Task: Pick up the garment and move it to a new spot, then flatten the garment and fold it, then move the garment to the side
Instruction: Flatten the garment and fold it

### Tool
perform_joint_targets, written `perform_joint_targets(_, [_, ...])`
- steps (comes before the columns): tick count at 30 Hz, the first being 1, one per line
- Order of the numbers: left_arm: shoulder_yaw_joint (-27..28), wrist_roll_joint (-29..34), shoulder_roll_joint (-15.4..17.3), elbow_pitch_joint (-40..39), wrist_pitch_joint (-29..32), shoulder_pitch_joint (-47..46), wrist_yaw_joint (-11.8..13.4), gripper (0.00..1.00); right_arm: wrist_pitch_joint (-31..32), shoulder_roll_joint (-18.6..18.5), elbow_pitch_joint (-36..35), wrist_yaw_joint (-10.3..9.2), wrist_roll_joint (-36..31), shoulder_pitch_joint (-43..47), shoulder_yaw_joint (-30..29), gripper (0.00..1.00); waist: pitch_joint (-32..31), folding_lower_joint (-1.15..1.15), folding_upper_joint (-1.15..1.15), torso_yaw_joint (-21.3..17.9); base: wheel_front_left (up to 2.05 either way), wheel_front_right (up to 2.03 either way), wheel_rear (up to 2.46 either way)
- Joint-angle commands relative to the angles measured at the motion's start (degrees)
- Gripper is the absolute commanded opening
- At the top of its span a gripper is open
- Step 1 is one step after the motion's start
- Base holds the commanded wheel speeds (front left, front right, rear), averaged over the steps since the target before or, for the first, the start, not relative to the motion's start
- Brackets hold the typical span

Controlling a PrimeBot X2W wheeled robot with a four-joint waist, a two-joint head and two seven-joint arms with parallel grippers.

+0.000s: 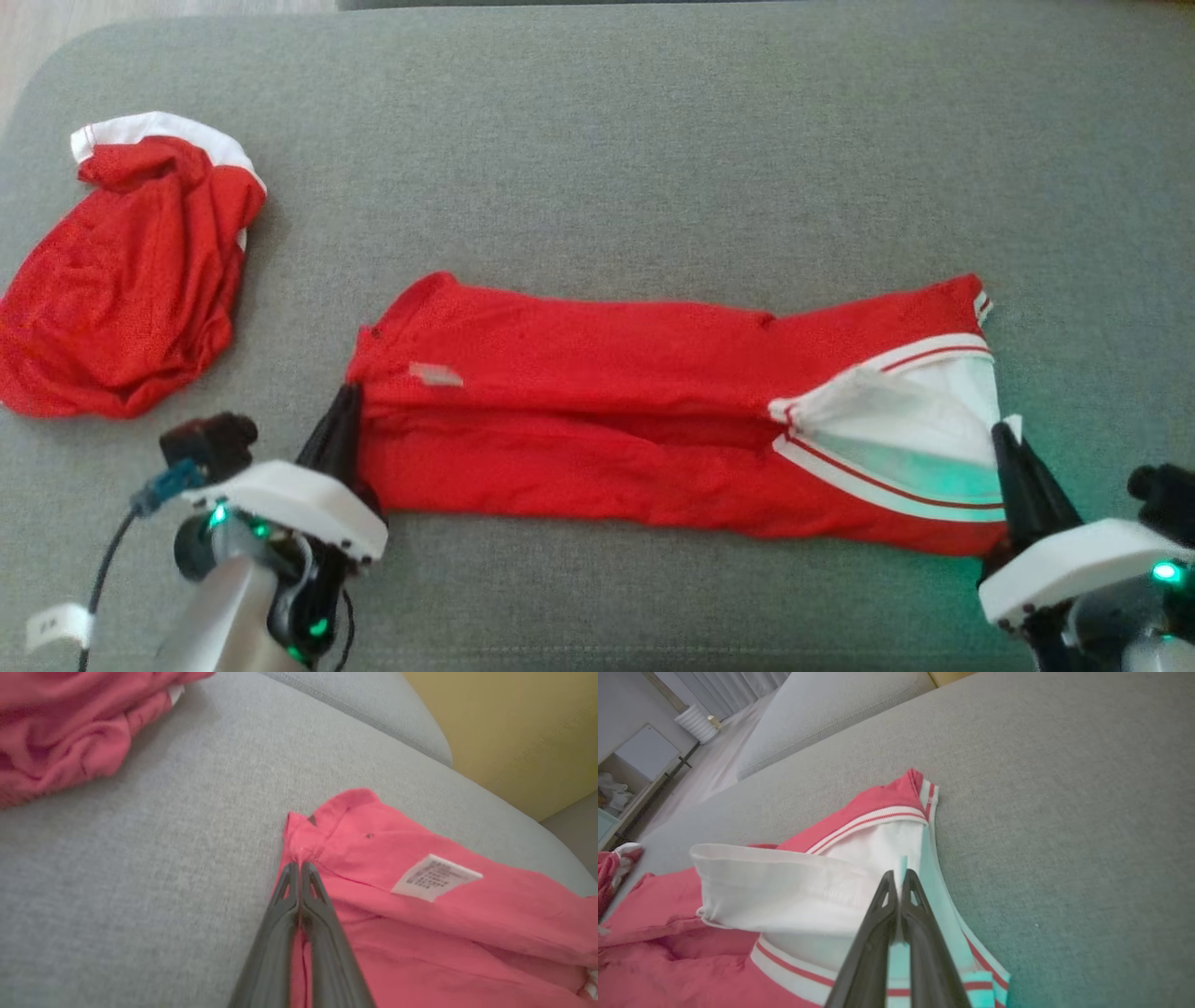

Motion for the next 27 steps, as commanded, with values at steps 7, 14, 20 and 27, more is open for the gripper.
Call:
perform_joint_targets(7, [1.5, 3.0, 2.6, -4.4, -2.8, 2.5, 4.7, 1.0, -4.0, -0.3, -3.4, 0.39, -7.1, -0.1, 2.9, 1.0, -0.6, 0.0, 0.0, -0.2, 0.0, 0.0, 0.0])
perform_joint_targets(14, [3.1, 11.1, 3.0, -14.7, -5.1, 6.2, 9.9, 1.0, -10.4, -0.3, -7.9, 0.39, -14.0, -2.6, 6.0, 1.0, -1.8, 0.0, 0.0, 0.3, 0.0, 0.0, 0.0])
perform_joint_targets(20, [4.9, 18.6, 1.9, -26.0, -5.1, 10.4, 11.7, 1.0, -12.2, -0.3, -10.2, 0.39, -18.0, -3.9, 7.1, 1.0, -3.4, 0.0, 0.0, 1.1, 0.0, 0.0, 0.0])
perform_joint_targets(27, [4.3, 22.5, 1.3, -30.0, -5.1, 13.9, 12.0, 1.0, -11.9, -0.3, -10.0, 0.39, -17.9, -1.5, 6.2, 1.0, -5.3, 0.0, 0.0, 1.8, 0.0, 0.0, 0.0])
